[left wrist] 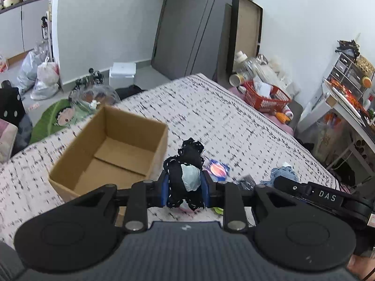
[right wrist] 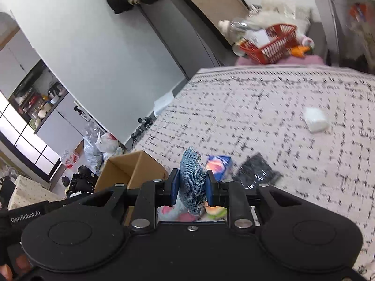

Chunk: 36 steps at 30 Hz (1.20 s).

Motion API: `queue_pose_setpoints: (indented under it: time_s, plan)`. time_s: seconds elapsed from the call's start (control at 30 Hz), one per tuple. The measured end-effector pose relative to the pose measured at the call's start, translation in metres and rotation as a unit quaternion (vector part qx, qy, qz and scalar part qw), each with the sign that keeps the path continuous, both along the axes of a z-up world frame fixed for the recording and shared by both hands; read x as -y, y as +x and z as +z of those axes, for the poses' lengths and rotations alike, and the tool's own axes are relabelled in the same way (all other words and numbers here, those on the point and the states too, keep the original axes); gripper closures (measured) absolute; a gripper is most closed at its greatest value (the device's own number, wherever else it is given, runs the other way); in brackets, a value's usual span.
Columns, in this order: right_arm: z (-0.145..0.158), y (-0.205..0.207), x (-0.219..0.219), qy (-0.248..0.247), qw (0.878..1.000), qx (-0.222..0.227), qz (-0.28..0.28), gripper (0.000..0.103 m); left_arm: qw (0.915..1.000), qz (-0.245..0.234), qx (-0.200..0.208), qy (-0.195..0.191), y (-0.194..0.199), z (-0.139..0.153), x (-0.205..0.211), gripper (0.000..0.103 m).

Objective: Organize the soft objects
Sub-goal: 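Carry both plushes over the cardboard box and open the left gripper inside it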

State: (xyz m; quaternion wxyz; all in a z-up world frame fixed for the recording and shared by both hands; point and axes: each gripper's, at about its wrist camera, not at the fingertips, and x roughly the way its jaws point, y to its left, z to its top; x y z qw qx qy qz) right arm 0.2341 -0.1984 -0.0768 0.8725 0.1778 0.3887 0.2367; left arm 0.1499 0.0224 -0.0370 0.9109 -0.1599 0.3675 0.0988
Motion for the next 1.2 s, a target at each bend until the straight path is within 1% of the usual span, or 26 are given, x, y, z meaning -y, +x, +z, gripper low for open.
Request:
queue_pose_setpoints:
  time_s: [0.13, 0.53, 0.67, 0.8, 0.97, 1.2]
  plan:
    - [0.004, 0.003, -0.01, 0.001, 1.0, 0.019, 0.006, 0.08, 1.0, 0.008, 0.001, 0.005, 0.004, 0.001, -0.015, 0.076]
    - [0.011, 0.02, -0.04, 0.034, 0.998, 0.047, 0.023, 0.08, 0.9996, 0.028, -0.006, 0.004, 0.011, -0.016, -0.053, 0.076]
    - [0.014, 0.029, -0.061, 0.04, 0.997, 0.05, 0.048, 0.08, 0.9993, 0.035, -0.01, 0.006, 0.014, -0.021, -0.067, 0.076]
    - [0.017, 0.034, -0.077, 0.039, 0.995, 0.064, 0.068, 0.08, 0.9991, 0.04, -0.015, 0.008, 0.018, -0.026, -0.081, 0.076]
    - [0.018, 0.034, -0.105, 0.029, 0.991, 0.076, 0.103, 0.08, 0.9988, 0.045, -0.019, 0.009, 0.021, -0.031, -0.098, 0.076]
    - [0.016, 0.033, -0.137, 0.035, 0.987, 0.065, 0.144, 0.08, 0.9979, 0.055, -0.032, 0.003, 0.028, -0.041, -0.119, 0.076]
